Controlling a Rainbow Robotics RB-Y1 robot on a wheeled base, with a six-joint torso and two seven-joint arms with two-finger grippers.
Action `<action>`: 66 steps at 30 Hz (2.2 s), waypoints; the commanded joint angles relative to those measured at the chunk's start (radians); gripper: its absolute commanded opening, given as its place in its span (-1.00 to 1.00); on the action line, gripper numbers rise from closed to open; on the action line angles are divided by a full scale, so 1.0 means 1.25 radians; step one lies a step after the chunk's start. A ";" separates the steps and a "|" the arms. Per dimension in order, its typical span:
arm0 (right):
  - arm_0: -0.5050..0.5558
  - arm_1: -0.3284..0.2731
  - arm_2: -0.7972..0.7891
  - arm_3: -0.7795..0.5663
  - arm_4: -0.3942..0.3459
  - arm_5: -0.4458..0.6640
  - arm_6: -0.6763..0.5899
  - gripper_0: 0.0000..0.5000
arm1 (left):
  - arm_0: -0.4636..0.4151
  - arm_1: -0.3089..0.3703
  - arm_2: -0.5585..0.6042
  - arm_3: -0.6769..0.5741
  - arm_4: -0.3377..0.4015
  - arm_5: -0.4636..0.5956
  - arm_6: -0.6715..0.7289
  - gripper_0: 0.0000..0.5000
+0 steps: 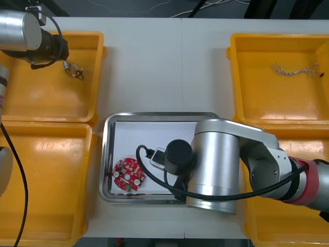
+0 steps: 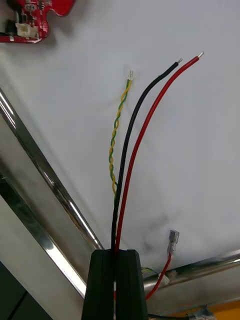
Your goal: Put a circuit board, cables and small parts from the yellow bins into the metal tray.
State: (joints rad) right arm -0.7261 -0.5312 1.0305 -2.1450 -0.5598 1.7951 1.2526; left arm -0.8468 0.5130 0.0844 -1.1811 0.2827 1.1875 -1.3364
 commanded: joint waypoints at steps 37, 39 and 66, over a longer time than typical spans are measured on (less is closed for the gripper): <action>0.019 0.051 0.062 0.113 0.128 -0.162 0.231 0.72 | -0.045 -0.020 -0.066 0.158 -0.033 -0.273 -0.104 1.00; 0.019 0.045 0.051 0.100 0.128 -0.157 0.229 0.90 | -0.047 -0.020 -0.075 0.158 -0.024 -0.273 -0.104 1.00; 0.016 -0.003 -0.470 0.002 -0.161 0.100 0.197 0.98 | -0.039 -0.025 -0.072 0.157 -0.006 -0.273 -0.114 1.00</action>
State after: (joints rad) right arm -0.7117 -0.4954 0.5474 -2.1051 -0.7245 1.9130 1.5098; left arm -0.8487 0.4894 -0.0210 -0.9730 0.2639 0.8601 -1.3401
